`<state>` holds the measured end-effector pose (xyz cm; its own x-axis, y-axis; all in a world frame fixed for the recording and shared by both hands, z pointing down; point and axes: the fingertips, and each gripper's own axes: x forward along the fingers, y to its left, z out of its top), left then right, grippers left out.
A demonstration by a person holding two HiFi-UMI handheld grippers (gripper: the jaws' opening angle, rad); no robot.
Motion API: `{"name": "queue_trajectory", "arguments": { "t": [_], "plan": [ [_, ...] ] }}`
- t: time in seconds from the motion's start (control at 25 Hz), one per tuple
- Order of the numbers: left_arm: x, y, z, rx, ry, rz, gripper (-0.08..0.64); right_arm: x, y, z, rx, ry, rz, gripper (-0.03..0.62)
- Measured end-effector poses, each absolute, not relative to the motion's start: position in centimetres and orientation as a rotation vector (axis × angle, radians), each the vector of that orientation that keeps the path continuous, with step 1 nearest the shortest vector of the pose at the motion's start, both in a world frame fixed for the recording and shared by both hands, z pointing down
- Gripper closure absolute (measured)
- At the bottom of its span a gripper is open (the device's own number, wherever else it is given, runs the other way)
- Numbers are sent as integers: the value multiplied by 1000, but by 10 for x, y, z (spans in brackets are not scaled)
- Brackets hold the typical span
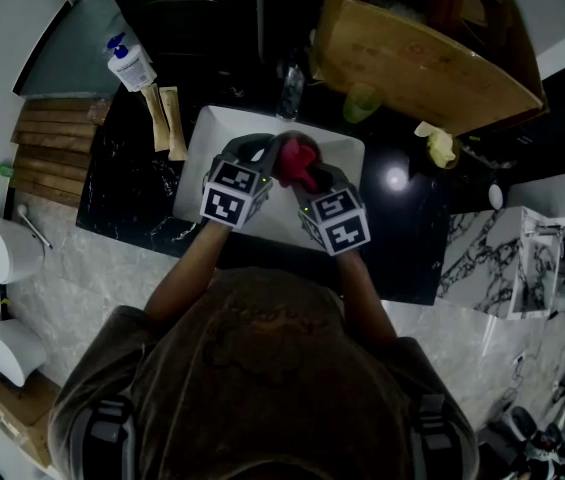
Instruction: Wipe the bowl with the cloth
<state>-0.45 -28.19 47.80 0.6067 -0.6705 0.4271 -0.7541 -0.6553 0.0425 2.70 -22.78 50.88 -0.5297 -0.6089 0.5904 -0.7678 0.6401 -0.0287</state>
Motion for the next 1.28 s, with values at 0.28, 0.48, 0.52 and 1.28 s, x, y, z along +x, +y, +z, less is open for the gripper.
{"name": "queue_trajectory", "arguments": {
  "t": [0.28,0.48,0.52,1.28],
  "plan": [
    [-1,-275,481,2616,-1153,562,535,13,-228,495,1045,-2347,254,511],
    [1,-271,490,2604,-1109,603,538,16,-232,488,1086,-2349,216,511],
    [2,-270,491,2605,-1104,607,538,17,-233,486,1097,-2353,210,512],
    [7,-269,487,2662,-1138,648,535,53,-251,479,1324,-2263,169,522]
  ]
}}
